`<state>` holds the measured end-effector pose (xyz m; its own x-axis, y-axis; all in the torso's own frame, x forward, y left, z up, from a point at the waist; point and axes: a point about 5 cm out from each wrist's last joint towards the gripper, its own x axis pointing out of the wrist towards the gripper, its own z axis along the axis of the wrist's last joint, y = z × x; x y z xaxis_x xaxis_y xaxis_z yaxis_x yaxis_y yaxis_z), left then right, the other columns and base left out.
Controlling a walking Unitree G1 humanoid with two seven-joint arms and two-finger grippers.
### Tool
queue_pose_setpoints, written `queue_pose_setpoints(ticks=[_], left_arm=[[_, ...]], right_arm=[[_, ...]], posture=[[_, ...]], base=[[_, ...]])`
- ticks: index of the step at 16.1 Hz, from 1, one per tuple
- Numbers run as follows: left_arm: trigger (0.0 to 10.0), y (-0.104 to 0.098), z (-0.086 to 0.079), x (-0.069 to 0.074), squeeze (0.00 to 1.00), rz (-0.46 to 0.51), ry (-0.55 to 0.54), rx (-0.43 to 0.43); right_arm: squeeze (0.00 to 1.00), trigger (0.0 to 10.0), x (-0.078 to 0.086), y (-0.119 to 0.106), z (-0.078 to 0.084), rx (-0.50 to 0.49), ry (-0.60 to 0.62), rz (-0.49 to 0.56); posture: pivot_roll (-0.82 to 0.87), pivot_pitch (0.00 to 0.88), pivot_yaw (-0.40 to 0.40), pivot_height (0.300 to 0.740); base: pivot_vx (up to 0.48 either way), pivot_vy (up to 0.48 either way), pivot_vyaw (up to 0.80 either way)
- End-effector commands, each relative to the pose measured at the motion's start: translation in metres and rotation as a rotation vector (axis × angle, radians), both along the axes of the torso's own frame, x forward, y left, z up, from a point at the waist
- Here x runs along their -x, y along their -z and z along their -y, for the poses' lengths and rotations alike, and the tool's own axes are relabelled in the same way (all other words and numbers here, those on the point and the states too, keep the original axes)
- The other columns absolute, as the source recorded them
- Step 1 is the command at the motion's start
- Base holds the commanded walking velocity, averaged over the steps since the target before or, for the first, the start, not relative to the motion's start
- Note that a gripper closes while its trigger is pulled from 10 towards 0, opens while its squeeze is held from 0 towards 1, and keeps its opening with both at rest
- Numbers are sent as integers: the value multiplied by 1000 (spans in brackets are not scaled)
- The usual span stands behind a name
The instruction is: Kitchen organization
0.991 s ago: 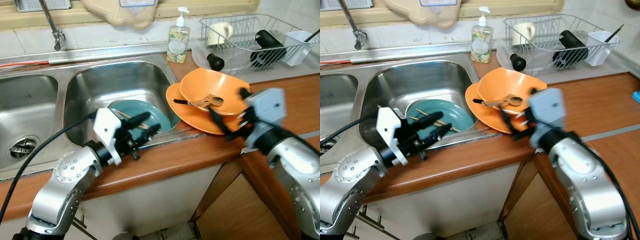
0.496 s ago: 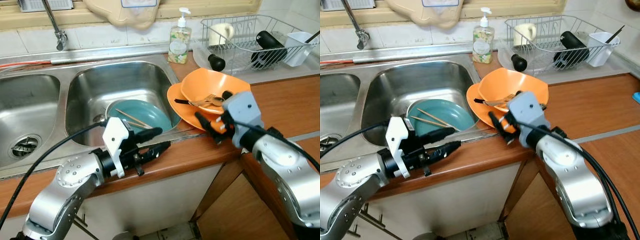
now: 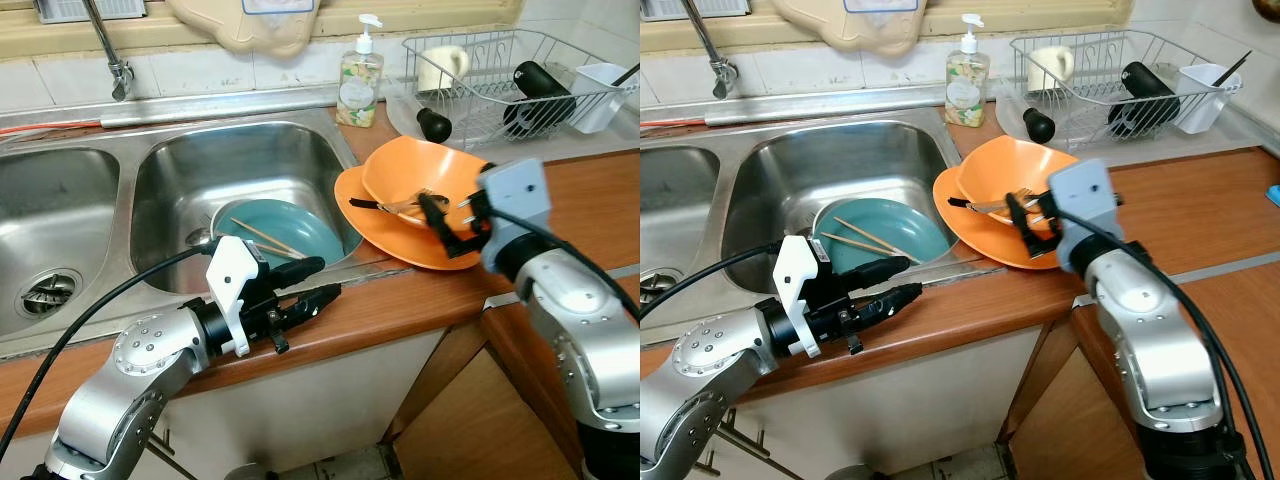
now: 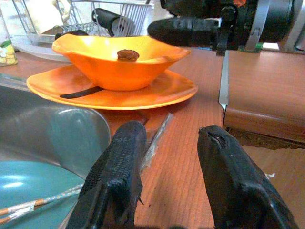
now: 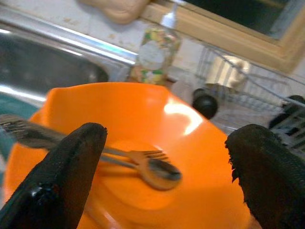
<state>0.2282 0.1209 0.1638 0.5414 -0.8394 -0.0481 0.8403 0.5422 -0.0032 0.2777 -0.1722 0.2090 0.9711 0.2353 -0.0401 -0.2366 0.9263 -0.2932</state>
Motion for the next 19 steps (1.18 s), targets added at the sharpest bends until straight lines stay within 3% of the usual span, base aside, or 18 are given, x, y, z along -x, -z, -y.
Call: queue_pose_setpoints(ticks=[1, 2, 5, 7, 11, 19], left_arm=[[10000, -5, 2, 1, 0, 22, 15, -8], [10000, -5, 2, 1, 0, 22, 16, -8], [10000, -4, 4, 2, 0, 14, 31, -10], [10000, -4, 4, 3, 0, 13, 33, -10], [10000, -3, 4, 4, 0, 10, 36, -19], [10000, -3, 4, 4, 0, 10, 34, -18]], right_arm=[[0, 10000, -1, -6, 4, -25, 12, 17], [0, 10000, 0, -6, 3, -36, -8, 16], [0, 10000, 16, -2, -25, 19, -280, -15], [0, 10000, 20, 1, -34, 29, -341, -30], [0, 10000, 1, 13, -29, 135, -228, -79], [0, 10000, -17, 0, -14, 34, -41, -21]], posture=[[-86, 0, 15, 740], [-86, 0, 15, 740], [-88, 0, 16, 740], [-86, 0, 14, 740], [-86, 0, 14, 740], [-79, 0, 11, 740]], base=[[0, 0, 0], [0, 0, 0], [0, 0, 0], [0, 0, 0], [0, 0, 0], [0, 0, 0]])
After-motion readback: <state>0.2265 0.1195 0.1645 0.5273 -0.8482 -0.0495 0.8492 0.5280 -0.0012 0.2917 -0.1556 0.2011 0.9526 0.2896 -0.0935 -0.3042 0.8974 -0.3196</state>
